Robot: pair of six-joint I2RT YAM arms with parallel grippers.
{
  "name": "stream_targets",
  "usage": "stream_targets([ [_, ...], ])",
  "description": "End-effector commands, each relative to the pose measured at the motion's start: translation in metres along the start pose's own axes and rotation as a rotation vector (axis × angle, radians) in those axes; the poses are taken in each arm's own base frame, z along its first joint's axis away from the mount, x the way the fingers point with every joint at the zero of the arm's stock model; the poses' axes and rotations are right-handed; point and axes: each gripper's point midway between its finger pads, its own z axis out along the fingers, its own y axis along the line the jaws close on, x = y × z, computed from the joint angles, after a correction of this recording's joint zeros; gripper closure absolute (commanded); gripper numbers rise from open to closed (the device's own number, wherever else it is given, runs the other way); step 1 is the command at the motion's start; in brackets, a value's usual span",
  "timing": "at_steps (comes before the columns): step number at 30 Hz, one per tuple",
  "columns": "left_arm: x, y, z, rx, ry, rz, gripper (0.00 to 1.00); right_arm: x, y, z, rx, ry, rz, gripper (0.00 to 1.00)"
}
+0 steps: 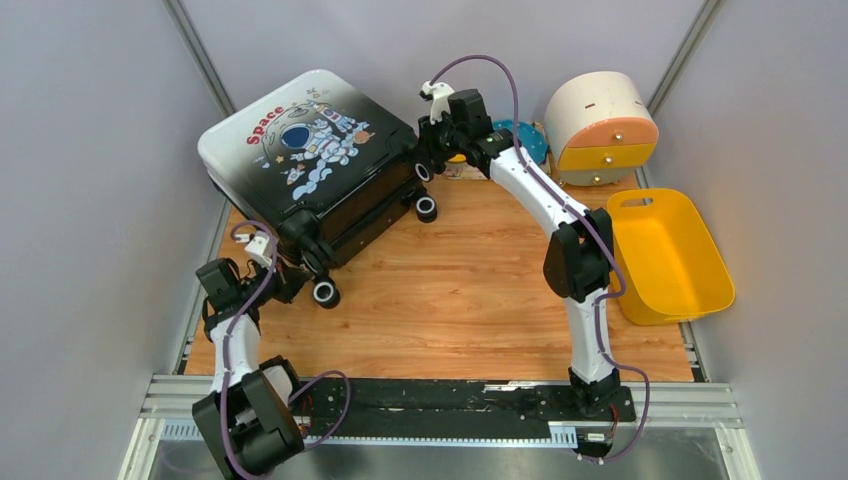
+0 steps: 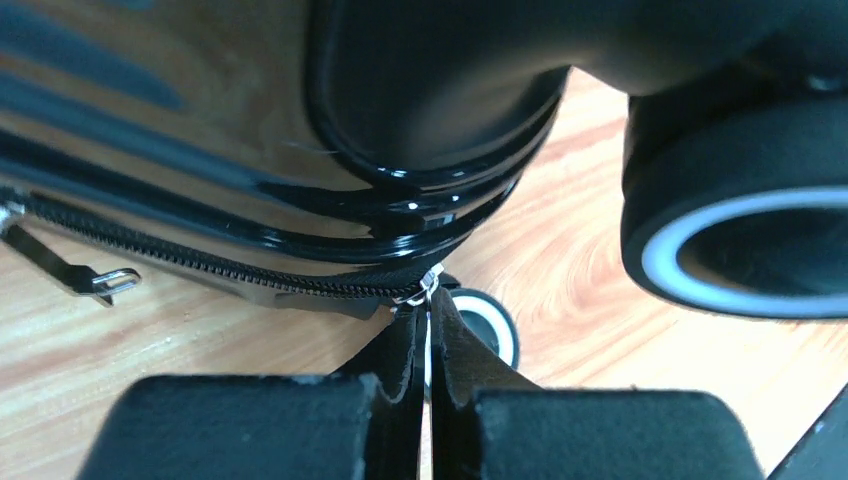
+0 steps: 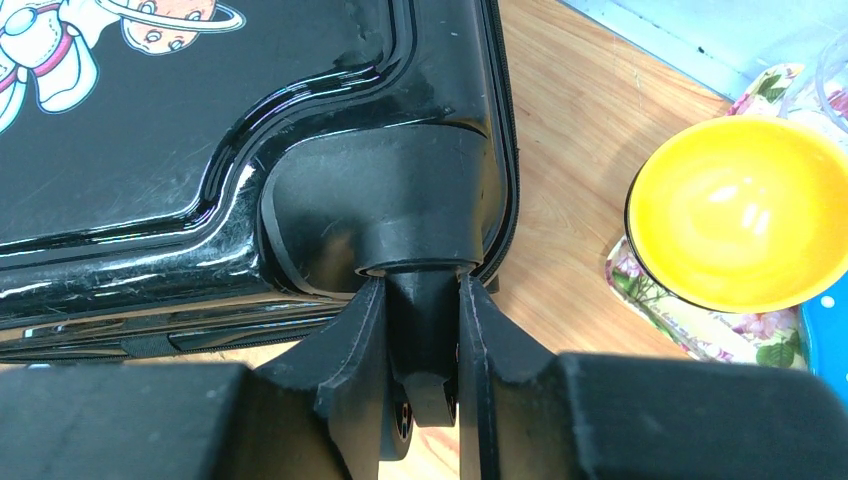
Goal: Open, take out, and arrange the luggage
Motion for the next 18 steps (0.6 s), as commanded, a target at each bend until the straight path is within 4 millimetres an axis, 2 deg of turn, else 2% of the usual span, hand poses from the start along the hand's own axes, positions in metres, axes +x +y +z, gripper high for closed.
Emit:
stream_targets([
  [1, -0.039, 0.003, 0.01, -0.041, -0.12, -0.089, 1.0, 0.054, 0.03, 0.018, -0.053, 0.142, 0.09, 1.0],
  [3, -0.045, -0.008, 0.01, -0.038, -0.172, 0.017, 1.0, 0.058, 0.039, 0.017, -0.069, 0.153, 0.102, 1.0],
  [7, -0.053, -0.029, 0.015, -0.007, -0.241, 0.08, 1.0, 0.062, 0.052, 0.016, -0.085, 0.166, 0.121, 1.0],
  [9, -0.056, -0.029, 0.018, -0.056, -0.267, 0.069, 1.0, 0.062, 0.057, 0.015, -0.09, 0.167, 0.127, 1.0],
  [10, -0.06, -0.017, 0.018, -0.138, -0.287, 0.055, 1.0, 0.062, 0.058, 0.014, -0.091, 0.169, 0.14, 1.0],
  [12, -0.062, -0.02, 0.022, -0.147, -0.295, 0.035, 1.0, 0.063, 0.062, 0.012, -0.099, 0.174, 0.149, 1.0],
  [13, -0.064, -0.012, 0.022, -0.198, -0.305, 0.017, 1.0, 0.063, 0.064, 0.01, -0.102, 0.175, 0.156, 1.0],
  [15, -0.064, -0.019, 0.029, -0.196, -0.303, 0.02, 1.0, 0.064, 0.068, 0.009, -0.108, 0.181, 0.165, 1.0],
  [16, -0.064, -0.011, 0.03, -0.261, -0.308, 0.025, 1.0, 0.065, 0.069, 0.008, -0.112, 0.184, 0.169, 1.0],
  [18, -0.064, -0.012, 0.035, -0.294, -0.303, 0.059, 1.0, 0.065, 0.075, 0.006, -0.128, 0.188, 0.179, 1.0],
])
